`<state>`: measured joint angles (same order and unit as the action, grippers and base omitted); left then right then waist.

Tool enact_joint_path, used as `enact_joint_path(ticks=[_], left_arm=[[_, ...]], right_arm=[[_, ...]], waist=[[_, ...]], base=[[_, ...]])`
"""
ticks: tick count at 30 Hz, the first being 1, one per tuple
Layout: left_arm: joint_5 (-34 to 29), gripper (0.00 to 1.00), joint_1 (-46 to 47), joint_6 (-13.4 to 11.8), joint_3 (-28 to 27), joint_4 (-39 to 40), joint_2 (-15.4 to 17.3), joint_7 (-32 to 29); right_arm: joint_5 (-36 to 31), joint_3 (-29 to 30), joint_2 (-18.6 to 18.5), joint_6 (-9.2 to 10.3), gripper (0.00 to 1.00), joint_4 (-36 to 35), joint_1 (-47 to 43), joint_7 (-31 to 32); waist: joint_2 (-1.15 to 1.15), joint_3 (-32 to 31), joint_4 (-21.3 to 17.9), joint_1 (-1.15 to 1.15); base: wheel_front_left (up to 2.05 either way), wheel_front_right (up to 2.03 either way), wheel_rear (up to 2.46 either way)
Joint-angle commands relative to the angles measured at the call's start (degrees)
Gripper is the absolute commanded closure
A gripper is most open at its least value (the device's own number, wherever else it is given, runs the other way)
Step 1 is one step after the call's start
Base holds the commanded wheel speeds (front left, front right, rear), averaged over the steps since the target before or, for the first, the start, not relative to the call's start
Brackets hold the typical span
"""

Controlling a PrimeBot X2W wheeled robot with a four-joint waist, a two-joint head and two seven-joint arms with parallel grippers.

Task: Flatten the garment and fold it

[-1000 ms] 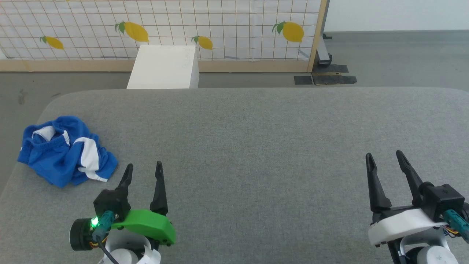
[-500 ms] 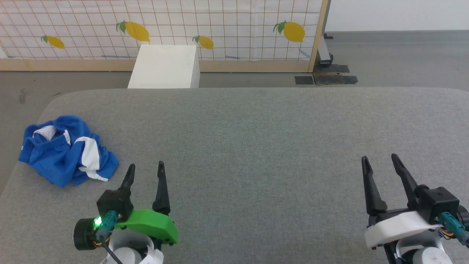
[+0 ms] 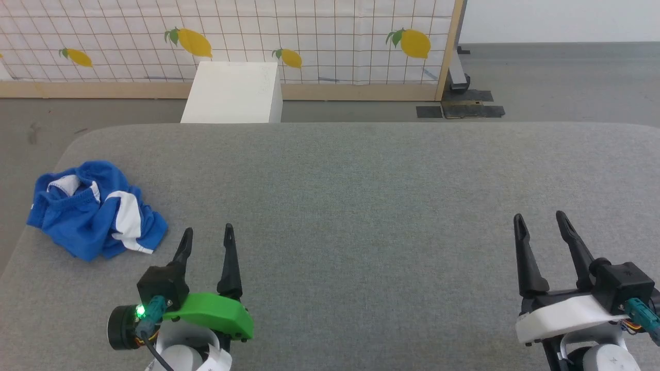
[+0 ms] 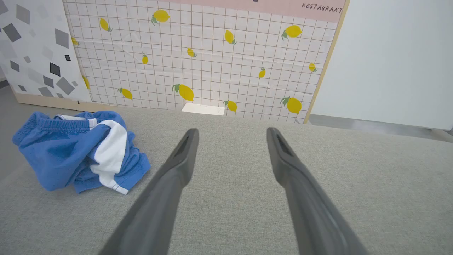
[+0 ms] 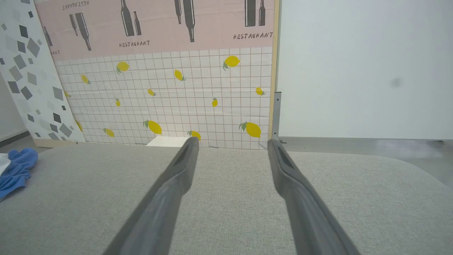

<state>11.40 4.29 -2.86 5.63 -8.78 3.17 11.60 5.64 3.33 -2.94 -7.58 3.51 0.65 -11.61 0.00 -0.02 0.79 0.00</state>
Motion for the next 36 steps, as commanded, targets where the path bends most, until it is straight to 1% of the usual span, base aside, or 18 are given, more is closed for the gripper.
enact_joint_path(ticks=[1,5,9,16,23,26,30,36], left_arm=[[0.82,0.00,1.19,-0.42,0.19,-0.47,-0.24,0.74],[1.38,0.00,1.51,-0.52,0.71,-0.97,-0.25,1.21],[1.86,0.00,1.80,-0.80,1.26,-1.34,-0.26,1.68],[2.22,0.00,2.02,-1.18,1.70,-2.19,-0.28,2.51],[2.41,0.00,2.33,-1.21,1.60,-3.24,-0.29,3.35],[2.10,0.00,2.21,-1.04,1.25,-3.41,-0.29,3.40],[1.84,0.00,1.92,-0.80,0.67,-3.41,-0.29,3.40],[1.84,0.00,1.42,-0.70,0.25,-3.30,-0.29,3.40]], right_arm=[[0.65,0.14,0.05,0.07,0.00,0.32,1.08,-0.72],[0.75,0.72,0.05,0.07,0.00,0.37,0.90,-1.19],[0.65,1.34,0.06,0.08,0.00,0.48,0.56,-1.66],[0.23,1.44,0.06,0.08,0.00,0.89,-0.05,-2.50],[0.01,0.76,0.06,0.09,0.00,1.98,-0.07,-3.33],[-0.29,0.26,0.06,0.09,0.00,2.21,-0.03,-3.39],[-1.26,-0.16,0.06,0.09,0.00,2.51,0.03,-3.39],[-2.12,-0.61,0.06,0.09,0.00,3.09,0.10,-3.39]], waist=[[0.00,-0.01,0.06,0.00],[0.00,-0.14,0.89,0.00],[0.00,-0.28,3.33,0.00],[0.00,-0.40,11.47,0.00],[0.00,-0.35,21.94,0.00],[0.00,-0.38,25.73,0.00],[0.00,-0.32,30.02,0.00],[0.00,-0.47,34.77,0.00]], base=[[0.00,0.00,0.00],[0.00,0.00,0.00],[0.00,0.00,0.00],[0.00,0.00,0.00],[0.00,0.00,0.00],[0.00,0.00,0.00],[0.00,0.00,0.00],[0.00,0.00,0.00]])
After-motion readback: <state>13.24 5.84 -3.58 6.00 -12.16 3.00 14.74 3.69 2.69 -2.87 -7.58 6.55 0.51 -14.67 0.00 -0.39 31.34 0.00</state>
